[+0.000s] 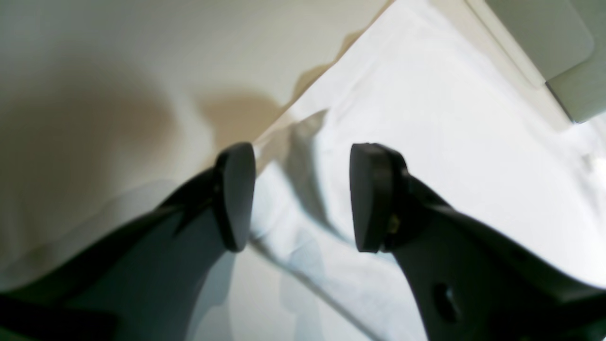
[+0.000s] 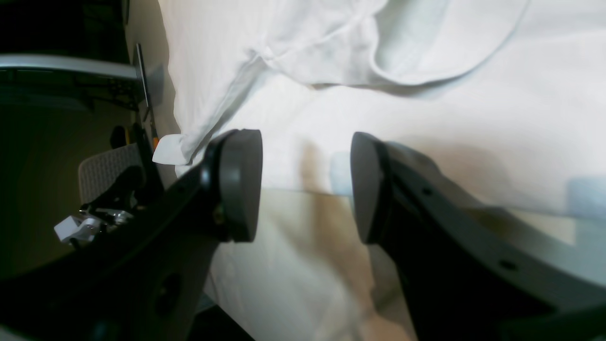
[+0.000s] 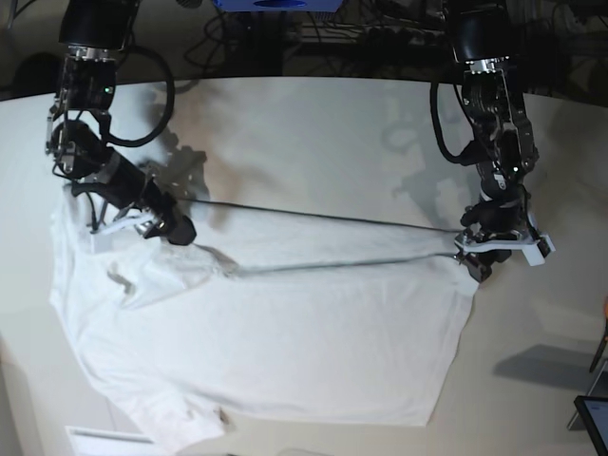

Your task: Fold the T-shirt properly

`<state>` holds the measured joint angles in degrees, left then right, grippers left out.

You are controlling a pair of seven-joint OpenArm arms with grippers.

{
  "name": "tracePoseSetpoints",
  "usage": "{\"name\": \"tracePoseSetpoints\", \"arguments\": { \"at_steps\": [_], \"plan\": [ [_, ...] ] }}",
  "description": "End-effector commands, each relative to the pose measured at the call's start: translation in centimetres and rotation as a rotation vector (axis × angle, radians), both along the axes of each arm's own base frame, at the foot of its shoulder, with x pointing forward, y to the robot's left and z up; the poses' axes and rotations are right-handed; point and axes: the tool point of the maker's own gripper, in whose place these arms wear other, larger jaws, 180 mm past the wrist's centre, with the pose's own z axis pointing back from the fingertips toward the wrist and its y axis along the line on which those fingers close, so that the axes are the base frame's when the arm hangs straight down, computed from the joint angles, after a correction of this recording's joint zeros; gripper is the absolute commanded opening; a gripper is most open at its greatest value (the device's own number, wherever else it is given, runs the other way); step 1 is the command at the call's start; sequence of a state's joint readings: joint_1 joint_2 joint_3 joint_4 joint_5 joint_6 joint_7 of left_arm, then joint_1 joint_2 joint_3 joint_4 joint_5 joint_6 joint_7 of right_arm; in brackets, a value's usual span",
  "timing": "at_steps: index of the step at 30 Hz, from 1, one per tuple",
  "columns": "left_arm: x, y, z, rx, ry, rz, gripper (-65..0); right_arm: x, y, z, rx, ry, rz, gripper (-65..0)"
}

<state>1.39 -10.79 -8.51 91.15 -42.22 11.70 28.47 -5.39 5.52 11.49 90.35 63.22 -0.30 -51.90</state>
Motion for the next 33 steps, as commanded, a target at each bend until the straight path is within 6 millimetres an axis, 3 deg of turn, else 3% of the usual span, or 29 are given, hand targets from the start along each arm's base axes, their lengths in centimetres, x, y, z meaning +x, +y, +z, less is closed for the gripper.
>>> {"name": "tracePoseSetpoints", "arguments": {
  "at_steps": [1,9,17,24,33],
  "plan": [
    [0.6,0.4,1.1,0.017,-0.036,0.001,-33.4,1.0,-0.2,1.6,0.008,-0.058,-0.003,-37.1],
    [1.4,0.7,0.2,0.000,-0.017,0.012,-33.4,1.1,-0.1,1.7,0.010,-0.060,-0.002,-37.1],
    [3.2,-1.4,-0.3,-0.012,-0.006,-0.041,-34.1,1.2,-0.1,1.8,0.011,-0.063,-0.002,-37.1],
    [3.7,-2.2,-1.8,-0.049,0.023,-0.036,-59.0,1.0,-0.2,1.7,0.010,-0.060,-0.003,-37.1],
    [4.5,-1.8,-1.2,-0.055,0.007,-0.023,-60.1,1.0,-0.1,1.6,0.011,-0.059,-0.001,-37.1]
  ]
}}
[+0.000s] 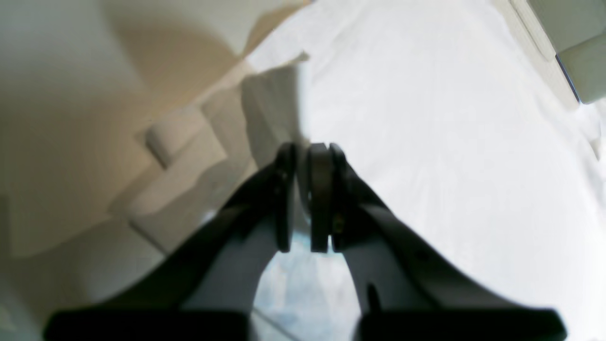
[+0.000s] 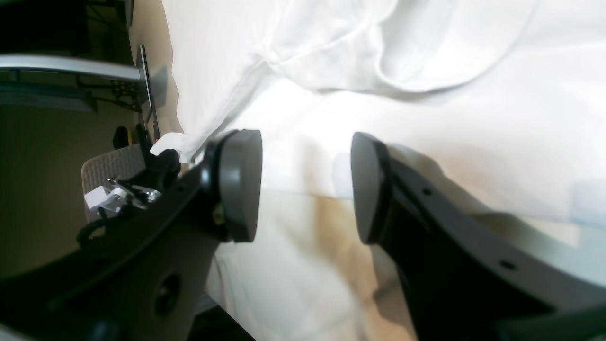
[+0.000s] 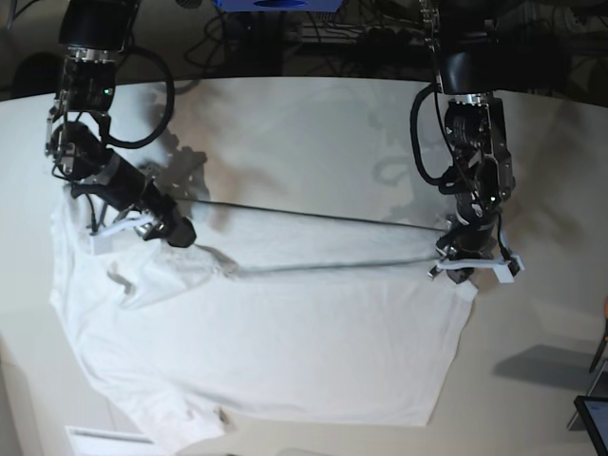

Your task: Fold the T-shirt properly

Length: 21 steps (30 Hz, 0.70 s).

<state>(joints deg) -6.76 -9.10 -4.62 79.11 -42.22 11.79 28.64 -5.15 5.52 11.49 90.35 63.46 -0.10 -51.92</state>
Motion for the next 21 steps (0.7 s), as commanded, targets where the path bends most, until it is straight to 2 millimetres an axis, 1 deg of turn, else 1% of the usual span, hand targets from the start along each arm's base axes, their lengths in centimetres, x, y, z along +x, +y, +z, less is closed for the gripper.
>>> {"name": "tracePoseSetpoints", "arguments": {
  "at_steps": [1,2,4,6,9,13,21],
  "plan": [
    [1.7,0.6,2.7,0.023,-0.080,0.006,-60.1,0.8,-0.2,1.4,0.008,-0.051,-0.003,-37.1],
    [1.9,0.6,2.9,0.023,-0.086,0.005,-60.1,0.8,-0.2,1.4,0.008,-0.051,-0.003,-37.1],
    [2.2,0.6,2.5,0.016,-0.075,0.007,-60.1,0.8,-0.1,1.4,0.009,-0.051,-0.003,-37.1],
    [3.0,0.6,2.7,0.010,-0.077,0.009,-60.1,0.8,-0.1,1.4,0.009,-0.051,-0.003,-37.1],
    [3.7,0.4,1.6,-0.014,-0.048,0.017,-60.1,0.8,-0.2,1.4,0.008,-0.051,-0.003,-37.1],
    [4.6,0.2,0.9,-0.043,-0.030,0.030,-59.8,0.8,-0.2,1.4,0.006,-0.051,-0.003,-37.1],
    [7.0,-0.2,1.7,-0.075,-0.040,0.037,-59.5,0.8,-0.2,1.4,0.006,-0.050,-0.002,-37.1]
  ]
}}
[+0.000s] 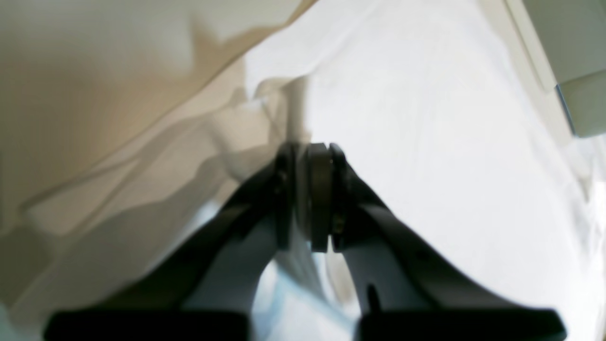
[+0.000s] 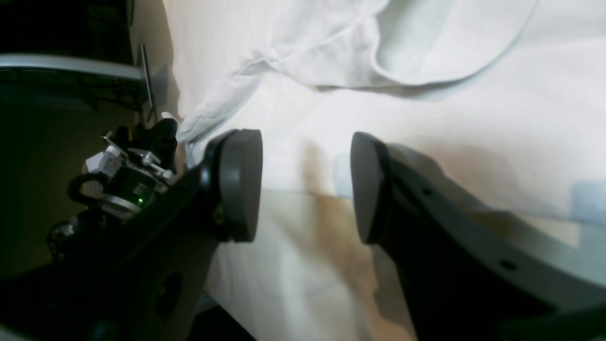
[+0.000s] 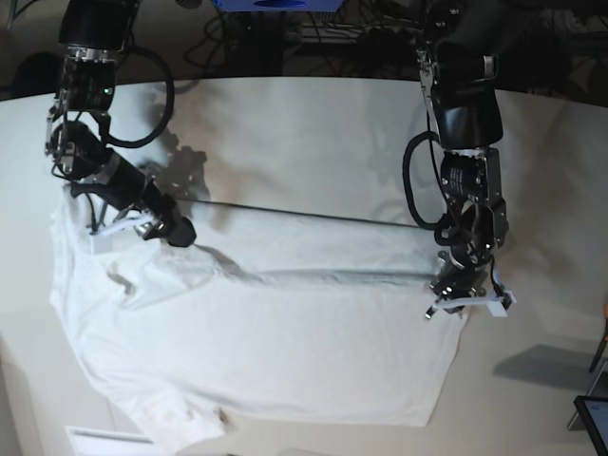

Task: Fold the T-shirt properly
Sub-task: 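Lower the held edge with both grippers toward the table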

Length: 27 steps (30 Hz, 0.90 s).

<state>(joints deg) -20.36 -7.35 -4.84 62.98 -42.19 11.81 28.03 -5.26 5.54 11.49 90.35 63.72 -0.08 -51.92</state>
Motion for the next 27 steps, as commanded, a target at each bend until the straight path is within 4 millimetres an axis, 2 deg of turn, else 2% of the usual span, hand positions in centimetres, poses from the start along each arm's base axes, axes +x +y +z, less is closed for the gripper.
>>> {"name": "tracePoseSetpoints", "arguments": {
  "at_steps": [1,4,11,14,15,18,23,27],
  "plan": [
    [1.6,0.4,2.3,0.014,-0.063,0.003,-59.5,0.8,-0.2,1.4,0.002,-0.051,-0.002,-37.1],
    [2.4,0.4,2.5,0.008,-0.061,0.006,-59.5,0.8,-0.2,1.4,0.002,-0.052,-0.001,-37.1],
    [2.4,0.8,2.7,0.014,-0.064,0.010,-59.5,0.8,-0.2,1.4,0.001,-0.052,0.001,-37.1],
    [2.1,2.3,3.2,0.046,-0.069,0.019,-59.5,0.8,-0.2,1.4,0.001,-0.052,0.001,-36.7],
    [1.7,2.6,3.1,0.054,-0.066,0.020,-59.5,0.9,-0.2,1.4,-0.001,-0.053,0.001,-36.7],
    [1.2,4.3,4.5,0.073,-0.102,0.050,-59.5,1.1,-0.2,1.7,-0.003,-0.060,0.001,-36.6],
    [-0.3,7.1,6.3,0.092,-0.151,0.112,-59.5,1.6,-0.5,3.5,-0.022,-0.114,-0.007,-36.7],
    [-2.3,7.8,8.0,0.165,-0.186,0.095,-59.5,1.4,-0.5,3.3,-0.018,-0.106,-0.014,-37.0]
  ]
}}
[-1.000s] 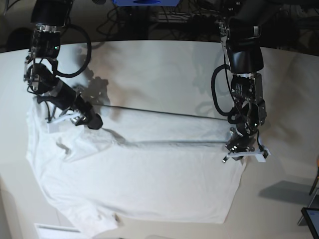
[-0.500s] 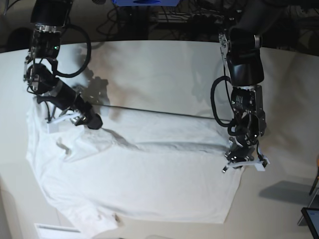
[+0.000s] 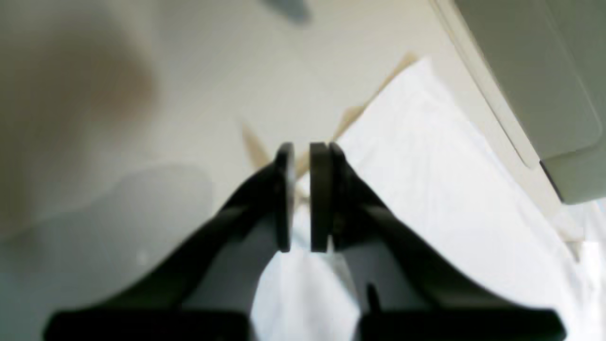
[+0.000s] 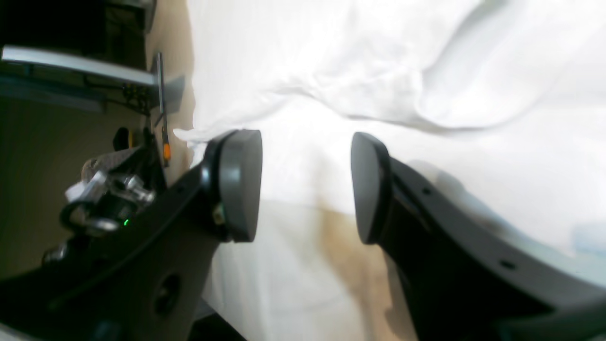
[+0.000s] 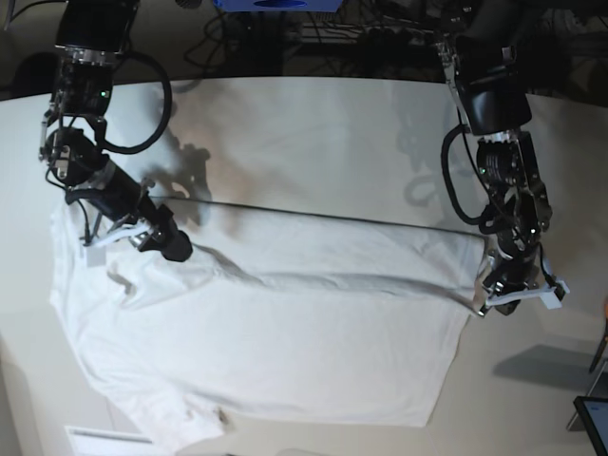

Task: Fold the T-shirt properly
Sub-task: 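Lower the held edge with both grippers toward the table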

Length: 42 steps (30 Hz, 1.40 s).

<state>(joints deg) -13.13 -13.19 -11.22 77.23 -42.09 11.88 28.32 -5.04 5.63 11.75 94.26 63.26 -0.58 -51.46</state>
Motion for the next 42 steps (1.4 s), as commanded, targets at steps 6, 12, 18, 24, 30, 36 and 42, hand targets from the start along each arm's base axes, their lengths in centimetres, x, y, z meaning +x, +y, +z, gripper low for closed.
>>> {"name": "tracePoseSetpoints", "arguments": {
  "at_steps": [6,12,18,24,30,36,42],
  "plan": [
    [-2.1,-0.1,2.9,0.093,-0.067,-0.033,-59.5,0.0,-1.4,-0.3,0.016,0.030,-0.093,-36.7],
    [-4.2,-0.5,2.6,0.125,-0.051,-0.051,-59.5,0.5,-2.5,-1.2,0.000,0.048,-0.112,-36.6],
    [-6.0,-0.8,2.3,0.145,-0.034,-0.065,-59.5,1.5,-3.1,-1.0,-0.008,0.040,-0.115,-36.6],
    [-6.8,-0.8,1.5,0.146,-0.011,-0.066,-59.5,1.9,-3.2,-1.9,0.003,0.066,-0.122,-36.6],
    [-7.2,-0.8,1.1,0.146,0.000,-0.067,-59.5,2.1,-3.3,-2.3,0.009,0.078,-0.125,-37.1],
    [-7.2,-0.7,1.2,0.149,0.000,-0.067,-59.5,2.6,-3.2,-2.1,0.012,0.070,-0.125,-39.2],
    [-7.2,-0.7,1.2,0.149,0.000,-0.067,-59.5,3.3,-3.3,-2.0,0.020,0.069,-0.129,-53.8]
  ]
}}
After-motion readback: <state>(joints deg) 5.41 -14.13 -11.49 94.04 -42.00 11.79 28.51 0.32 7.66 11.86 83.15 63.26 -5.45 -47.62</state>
